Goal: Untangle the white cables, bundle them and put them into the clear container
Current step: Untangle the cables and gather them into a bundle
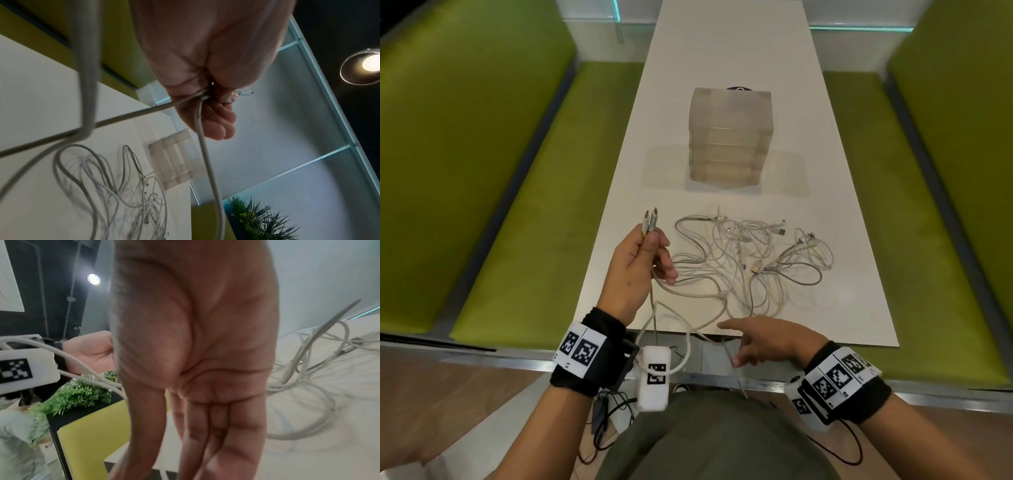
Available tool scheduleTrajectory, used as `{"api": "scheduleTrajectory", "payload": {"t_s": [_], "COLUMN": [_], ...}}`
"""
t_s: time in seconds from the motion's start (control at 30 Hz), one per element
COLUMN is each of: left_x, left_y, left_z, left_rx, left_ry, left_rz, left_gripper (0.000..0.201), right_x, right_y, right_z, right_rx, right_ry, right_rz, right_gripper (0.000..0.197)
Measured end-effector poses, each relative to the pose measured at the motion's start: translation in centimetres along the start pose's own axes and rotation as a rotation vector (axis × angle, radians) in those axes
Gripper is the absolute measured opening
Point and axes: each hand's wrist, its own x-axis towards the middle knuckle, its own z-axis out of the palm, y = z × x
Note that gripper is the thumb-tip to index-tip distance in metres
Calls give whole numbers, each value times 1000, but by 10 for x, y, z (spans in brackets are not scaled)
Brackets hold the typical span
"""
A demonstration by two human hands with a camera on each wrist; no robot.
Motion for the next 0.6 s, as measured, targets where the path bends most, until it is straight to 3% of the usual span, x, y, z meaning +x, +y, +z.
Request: {"api": "scheduleTrajectory", "payload": {"t_s": [0.13, 0.23, 0.37, 0.47, 0.53, 0.6], "left_x": [-1, 0, 2, 3, 3, 2], "left_y": [0, -1, 0, -1, -1, -1], "left_z": [7, 8, 8, 8, 7, 5], "left_rx": [-20, -33, -45, -50, -48, -39], "left_ry": [-1, 5, 18, 27, 24, 32], "left_rz": [-11, -9, -4, -4, -10, -13], "left_gripper": [26, 26, 26, 26, 26, 26], "right_x": [-12, -27, -32, -23, -21, -21], "right_y": [-19, -38, -49, -49, -48, -45], "right_z": [-8, -8, -6, -1, 3, 2], "right_rx": [89, 194, 277, 271, 275, 361], "right_ry": [310, 409, 290, 125, 111, 118], "right_rz": [-154, -324, -450, -525, -542, -541], "right_gripper": [31, 33, 62, 34, 14, 8]}}
